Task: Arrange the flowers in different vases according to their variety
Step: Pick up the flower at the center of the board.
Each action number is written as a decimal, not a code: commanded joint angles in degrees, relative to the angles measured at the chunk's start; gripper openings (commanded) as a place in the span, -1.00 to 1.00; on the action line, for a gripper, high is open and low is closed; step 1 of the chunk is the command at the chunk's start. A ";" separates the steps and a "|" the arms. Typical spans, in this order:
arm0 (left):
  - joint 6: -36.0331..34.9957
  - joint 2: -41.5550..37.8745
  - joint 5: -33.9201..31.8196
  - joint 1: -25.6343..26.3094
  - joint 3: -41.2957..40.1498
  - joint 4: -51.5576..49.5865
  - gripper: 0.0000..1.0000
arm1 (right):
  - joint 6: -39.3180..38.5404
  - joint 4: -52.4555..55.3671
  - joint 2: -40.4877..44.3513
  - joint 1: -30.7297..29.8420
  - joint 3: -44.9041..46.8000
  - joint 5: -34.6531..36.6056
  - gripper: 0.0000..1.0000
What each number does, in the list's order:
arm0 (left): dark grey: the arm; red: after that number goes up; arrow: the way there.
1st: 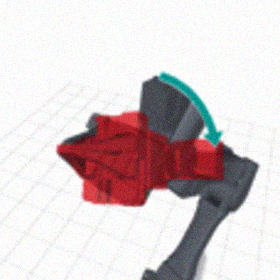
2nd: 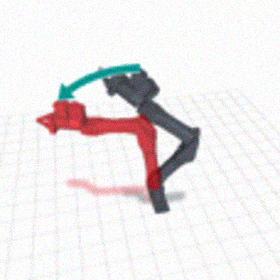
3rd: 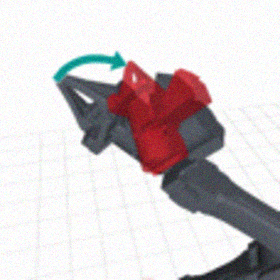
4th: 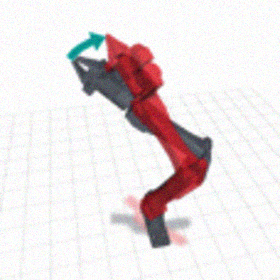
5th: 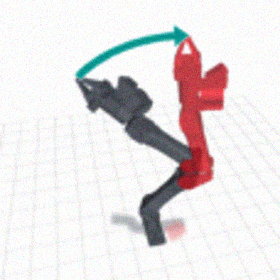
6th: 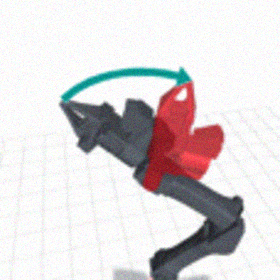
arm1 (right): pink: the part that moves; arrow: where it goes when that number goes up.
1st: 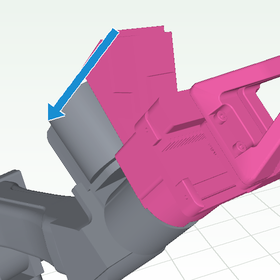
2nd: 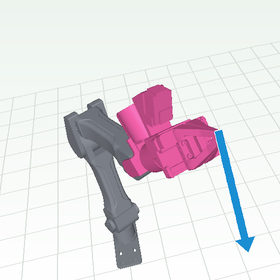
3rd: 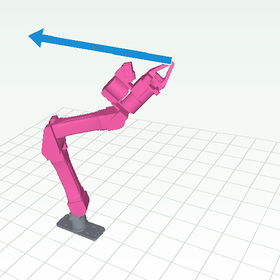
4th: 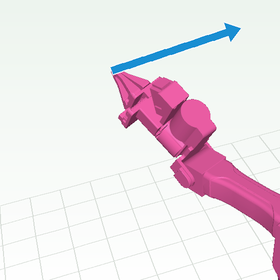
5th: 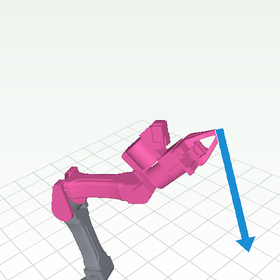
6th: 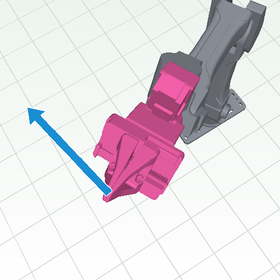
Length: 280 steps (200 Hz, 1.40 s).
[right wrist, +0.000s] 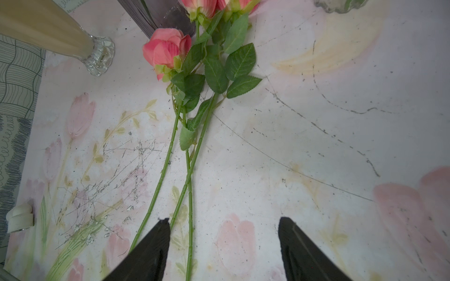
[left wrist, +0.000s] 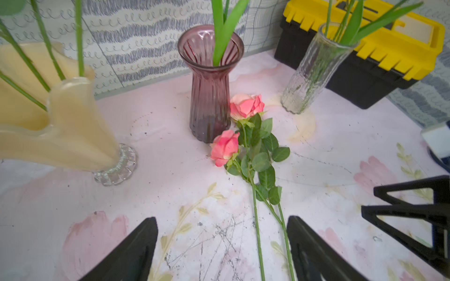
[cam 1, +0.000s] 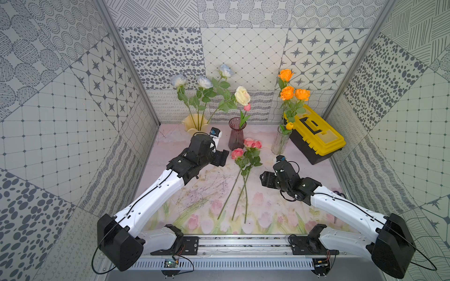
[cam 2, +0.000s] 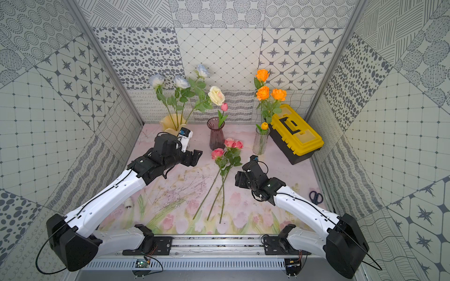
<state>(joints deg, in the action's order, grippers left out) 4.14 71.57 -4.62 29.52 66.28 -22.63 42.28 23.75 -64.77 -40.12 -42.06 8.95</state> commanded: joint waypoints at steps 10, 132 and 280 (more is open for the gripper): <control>2.71 1.79 5.47 2.10 -1.59 -2.77 0.66 | 1.86 -1.35 2.55 -0.03 2.21 1.38 0.50; 5.65 22.00 12.91 5.17 0.19 -4.84 0.18 | 3.34 0.42 9.50 3.49 7.65 0.87 0.50; 1.67 40.90 -1.31 9.86 11.58 -6.97 -0.12 | 4.48 0.47 13.38 4.92 10.77 0.62 0.50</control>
<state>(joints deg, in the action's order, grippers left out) 8.19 109.03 -0.64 39.05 74.87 -27.33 46.13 25.08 -52.53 -35.53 -31.99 9.39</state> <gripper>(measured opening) 0.448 0.750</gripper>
